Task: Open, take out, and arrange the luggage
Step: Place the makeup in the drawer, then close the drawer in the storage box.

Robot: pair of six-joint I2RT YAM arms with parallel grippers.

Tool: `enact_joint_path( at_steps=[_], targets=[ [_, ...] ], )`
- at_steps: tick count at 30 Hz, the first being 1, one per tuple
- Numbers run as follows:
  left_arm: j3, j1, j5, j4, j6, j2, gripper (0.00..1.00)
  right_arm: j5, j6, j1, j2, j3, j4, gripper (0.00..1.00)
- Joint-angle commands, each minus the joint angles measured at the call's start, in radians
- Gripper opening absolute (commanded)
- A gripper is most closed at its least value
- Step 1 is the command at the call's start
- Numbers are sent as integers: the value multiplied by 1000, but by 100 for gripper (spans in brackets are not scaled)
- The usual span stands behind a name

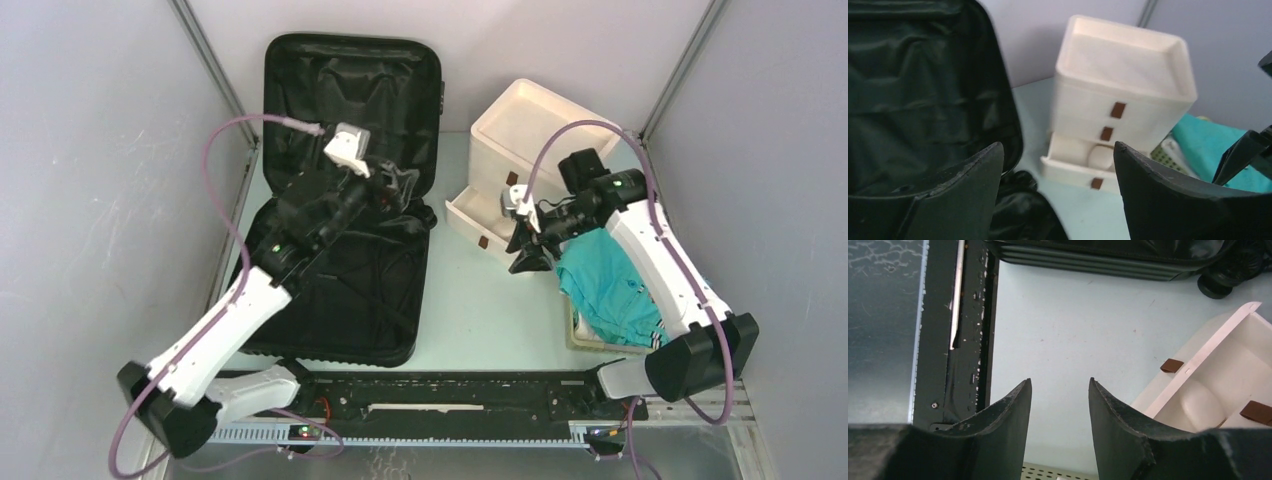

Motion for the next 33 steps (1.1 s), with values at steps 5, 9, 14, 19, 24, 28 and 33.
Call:
enact_joint_path(
  at_steps=[5,9,14,19,24,28,33],
  targets=[
    [-176,40,-190,-206,174,-320,98,235,330,180,55,-39,300,47],
    [-222,42,-187,-333,248,-454,100,329,426,219,94,-41,353,34],
    [-302,42,-172,-461,301,-559,100,400,517,227,105,-67,404,20],
    [-423,42,-128,-470,326,-652,100,507,527,228,80,-146,451,16],
    [-508,44,-163,-421,318,-741,100,548,549,215,84,-151,466,16],
    [-530,98,-180,-424,327,-776,100,575,646,241,124,-152,548,16],
    [-540,124,-208,-430,336,-798,100,672,761,296,213,-155,667,12]
  ],
)
